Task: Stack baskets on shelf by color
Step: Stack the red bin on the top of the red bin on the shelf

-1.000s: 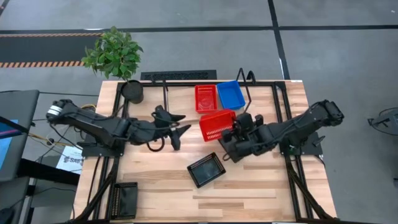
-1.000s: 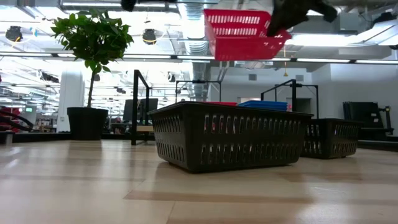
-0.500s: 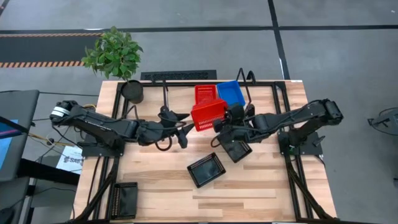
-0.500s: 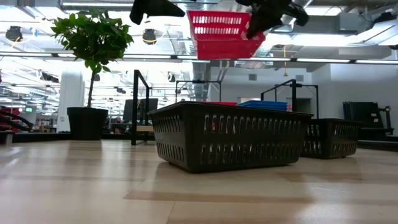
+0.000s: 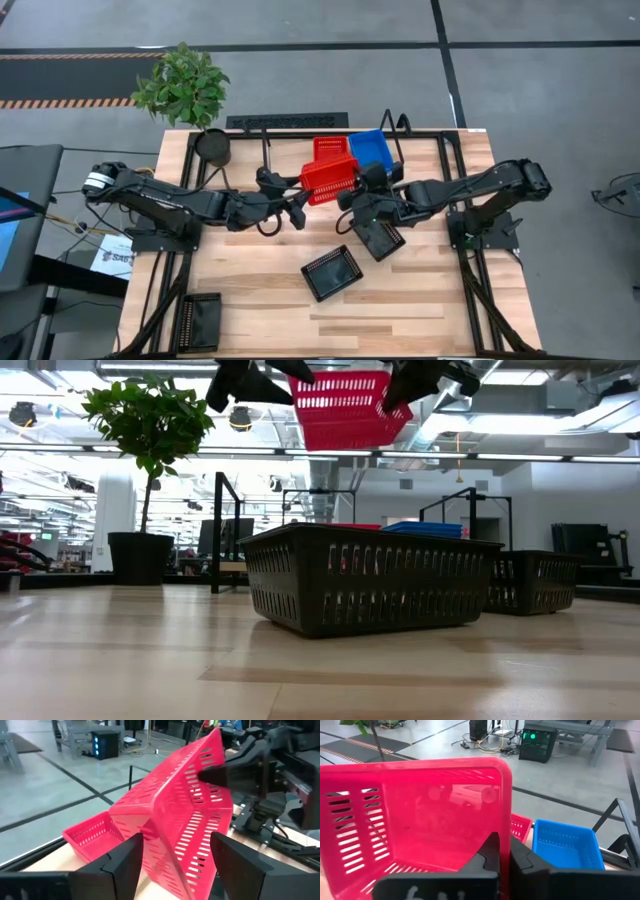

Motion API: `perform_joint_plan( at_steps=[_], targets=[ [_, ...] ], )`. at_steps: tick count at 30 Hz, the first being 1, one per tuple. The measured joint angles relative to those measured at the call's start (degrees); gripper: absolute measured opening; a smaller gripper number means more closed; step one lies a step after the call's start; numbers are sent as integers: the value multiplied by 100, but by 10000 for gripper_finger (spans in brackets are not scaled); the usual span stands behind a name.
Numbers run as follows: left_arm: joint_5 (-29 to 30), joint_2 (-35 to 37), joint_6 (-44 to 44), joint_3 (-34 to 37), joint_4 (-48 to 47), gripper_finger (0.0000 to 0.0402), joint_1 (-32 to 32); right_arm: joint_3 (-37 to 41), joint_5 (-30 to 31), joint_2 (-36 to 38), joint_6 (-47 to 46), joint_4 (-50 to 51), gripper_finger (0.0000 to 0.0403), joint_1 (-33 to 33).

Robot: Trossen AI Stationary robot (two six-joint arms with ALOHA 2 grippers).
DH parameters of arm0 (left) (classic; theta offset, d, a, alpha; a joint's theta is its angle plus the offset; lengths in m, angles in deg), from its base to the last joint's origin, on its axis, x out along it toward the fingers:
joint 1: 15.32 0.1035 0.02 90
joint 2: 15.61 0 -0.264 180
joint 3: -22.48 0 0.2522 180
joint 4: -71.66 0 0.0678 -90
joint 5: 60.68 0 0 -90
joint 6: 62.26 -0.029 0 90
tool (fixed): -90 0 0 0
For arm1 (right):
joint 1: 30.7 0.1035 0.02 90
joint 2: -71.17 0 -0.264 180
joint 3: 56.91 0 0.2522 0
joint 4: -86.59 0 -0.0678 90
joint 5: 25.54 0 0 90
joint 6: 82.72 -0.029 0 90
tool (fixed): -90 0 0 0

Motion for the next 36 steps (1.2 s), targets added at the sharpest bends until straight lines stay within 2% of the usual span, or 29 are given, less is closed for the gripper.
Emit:
perform_joint_plan(
  at_steps=[3, 6, 15, 22, 28, 31, 36],
  targets=[
    [30, 0, 196, -2, -145, 206, 0, 0, -3, -2, 3, -8, 17, 4],
    [169, 0, 362, -4, -299, 174, 4, -2, -18, -2, 13, -93, 21, 4],
    [345, -2, 525, -7, -471, 16, 115, -2, -2, -6, 63, -184, 21, 20],
    [354, 6, 193, -43, -499, 3, 203, -2, -20, -6, 337, -122, 48, 20],
    [272, 26, -621, -410, -644, 0, 439, -3, -154, 43, 471, 68, 120, 116],
    [-132, 26, -1202, -660, -844, 0, 737, -4, -150, 53, 470, 240, 163, 251],
    [-1291, 26, -2163, -1277, -1590, 0, 1446, -11, -63, 256, 203, 693, 212, 645]
  ],
)
